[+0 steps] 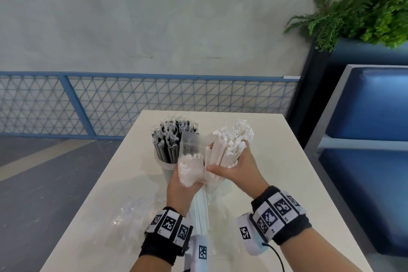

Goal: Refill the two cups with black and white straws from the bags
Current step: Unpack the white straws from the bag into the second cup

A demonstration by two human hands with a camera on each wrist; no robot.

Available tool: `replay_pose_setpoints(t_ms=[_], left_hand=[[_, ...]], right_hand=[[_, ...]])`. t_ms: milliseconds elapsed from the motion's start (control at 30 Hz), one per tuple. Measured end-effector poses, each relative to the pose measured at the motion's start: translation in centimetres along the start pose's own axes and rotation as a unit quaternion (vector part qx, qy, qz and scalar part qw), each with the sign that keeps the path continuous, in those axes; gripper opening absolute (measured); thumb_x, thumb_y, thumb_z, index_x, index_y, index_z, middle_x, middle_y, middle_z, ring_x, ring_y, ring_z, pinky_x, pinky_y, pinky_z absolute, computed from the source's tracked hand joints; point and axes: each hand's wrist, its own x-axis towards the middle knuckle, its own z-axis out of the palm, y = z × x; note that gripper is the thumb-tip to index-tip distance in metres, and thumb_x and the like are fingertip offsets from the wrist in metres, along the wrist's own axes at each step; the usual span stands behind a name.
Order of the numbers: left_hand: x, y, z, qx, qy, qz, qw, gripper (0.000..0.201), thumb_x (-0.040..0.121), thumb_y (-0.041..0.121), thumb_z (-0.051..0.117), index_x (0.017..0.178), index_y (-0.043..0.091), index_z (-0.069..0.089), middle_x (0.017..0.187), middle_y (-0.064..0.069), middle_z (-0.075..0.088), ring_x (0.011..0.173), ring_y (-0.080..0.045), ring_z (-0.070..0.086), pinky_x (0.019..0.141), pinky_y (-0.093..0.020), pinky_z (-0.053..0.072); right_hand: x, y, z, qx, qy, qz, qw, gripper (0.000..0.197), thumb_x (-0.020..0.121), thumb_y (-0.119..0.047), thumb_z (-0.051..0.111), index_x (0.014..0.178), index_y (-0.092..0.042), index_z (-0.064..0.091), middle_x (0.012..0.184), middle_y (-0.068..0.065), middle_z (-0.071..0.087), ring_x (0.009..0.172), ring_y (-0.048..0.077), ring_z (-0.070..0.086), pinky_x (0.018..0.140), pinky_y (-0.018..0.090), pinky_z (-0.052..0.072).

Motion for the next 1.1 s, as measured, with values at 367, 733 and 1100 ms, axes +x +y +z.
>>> replay_pose_setpoints(t_ms=[367,733,1100], left_hand=[[-0.6,-0.3,0.0,-0.007,0.010,0.031,0.999,0.064,0.068,0.001,0.079,0.122,0.023,0.055,0.110,0.005,0.068,0.108,-0.018,0.063,0.093,-0.040,0.051],[-1.3,0.3,-0.5,0.017,-0.015,0.034,0.999,0.058,0.069,0.000,0.078,0.112,0.031,0.053,0.101,0.018,0.063,0.097,0.000,0.059,0.079,-0.009,0.047],[-1.6,0.7,-0.9,0.038,-0.024,0.039,0.998,0.059,0.072,0.005,0.077,0.120,0.024,0.049,0.103,0.017,0.060,0.096,0.002,0.056,0.075,-0.002,0.045]], right_hand=[[-1.6,0.1,1.5,-0.029,0.015,-0.054,0.998,0.062,0.060,-0.028,0.087,0.105,-0.040,0.046,0.105,-0.025,0.044,0.113,0.017,0.050,0.094,0.019,0.040],[0.4,-0.9,1.2,0.213,-0.003,0.056,0.975,0.042,0.063,-0.028,0.079,0.102,-0.022,0.062,0.094,-0.004,0.068,0.090,0.007,0.067,0.079,0.025,0.054],[4.7,-4.0,-0.5,0.326,0.186,0.125,0.918,0.012,0.079,0.001,0.066,0.073,-0.009,0.063,0.063,0.001,0.063,0.072,0.021,0.060,0.071,0.037,0.049]])
